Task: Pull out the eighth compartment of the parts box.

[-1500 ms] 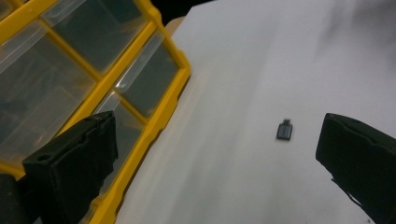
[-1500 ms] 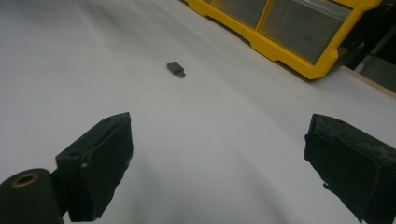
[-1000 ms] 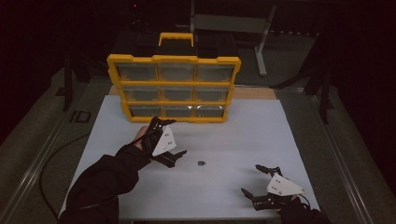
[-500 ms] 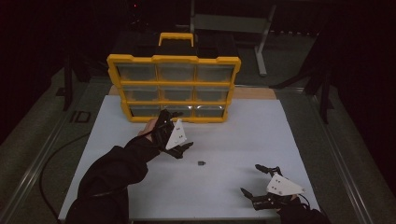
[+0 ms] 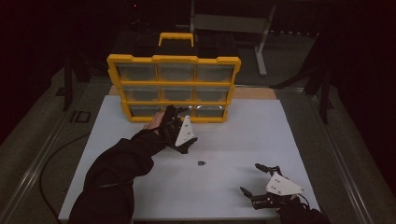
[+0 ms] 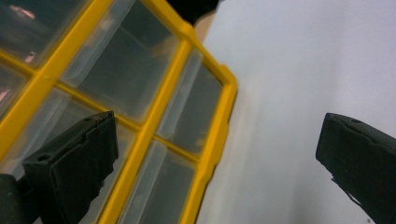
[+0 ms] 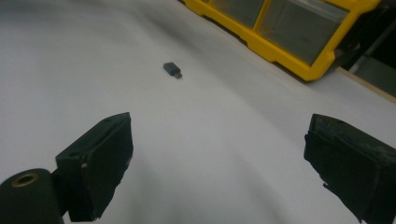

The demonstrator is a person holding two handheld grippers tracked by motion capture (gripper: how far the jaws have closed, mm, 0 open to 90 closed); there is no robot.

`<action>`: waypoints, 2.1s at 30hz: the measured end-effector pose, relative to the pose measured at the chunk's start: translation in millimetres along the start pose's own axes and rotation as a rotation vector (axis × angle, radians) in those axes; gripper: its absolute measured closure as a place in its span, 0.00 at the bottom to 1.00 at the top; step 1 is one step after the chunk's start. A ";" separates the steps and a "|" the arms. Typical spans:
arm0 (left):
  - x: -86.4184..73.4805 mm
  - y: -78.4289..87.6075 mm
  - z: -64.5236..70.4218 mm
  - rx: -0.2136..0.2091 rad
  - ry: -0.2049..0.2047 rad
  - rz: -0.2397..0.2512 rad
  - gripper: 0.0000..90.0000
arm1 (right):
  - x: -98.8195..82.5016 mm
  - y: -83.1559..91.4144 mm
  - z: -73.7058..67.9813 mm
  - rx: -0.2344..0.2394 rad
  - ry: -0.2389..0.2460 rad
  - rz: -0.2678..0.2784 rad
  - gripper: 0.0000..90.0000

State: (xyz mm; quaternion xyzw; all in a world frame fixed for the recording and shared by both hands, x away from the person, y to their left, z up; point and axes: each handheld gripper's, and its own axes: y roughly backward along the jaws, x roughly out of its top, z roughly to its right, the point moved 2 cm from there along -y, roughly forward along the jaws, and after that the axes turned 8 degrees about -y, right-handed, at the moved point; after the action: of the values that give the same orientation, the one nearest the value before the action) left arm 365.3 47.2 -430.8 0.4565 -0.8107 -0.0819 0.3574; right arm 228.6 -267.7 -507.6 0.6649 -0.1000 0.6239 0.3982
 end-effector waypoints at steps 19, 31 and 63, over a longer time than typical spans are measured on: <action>-28.5 -23.0 -11.9 0.108 -0.155 -0.115 0.01 | -0.7 4.6 2.2 -0.021 -0.003 0.018 0.09; -30.8 -40.1 -7.3 0.127 -0.227 -0.124 0.16 | -1.7 2.2 0.0 0.002 -0.010 0.015 0.09; -41.2 -74.7 1.3 0.227 -0.354 -0.261 0.60 | -2.2 1.4 -2.1 0.009 -0.001 0.007 0.09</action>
State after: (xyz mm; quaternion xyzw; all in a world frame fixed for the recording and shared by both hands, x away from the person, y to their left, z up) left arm 428.9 37.3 -486.8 0.5731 -0.7988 -0.1144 0.1426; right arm 225.7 -268.1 -509.2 0.6666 -0.0993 0.6255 0.3930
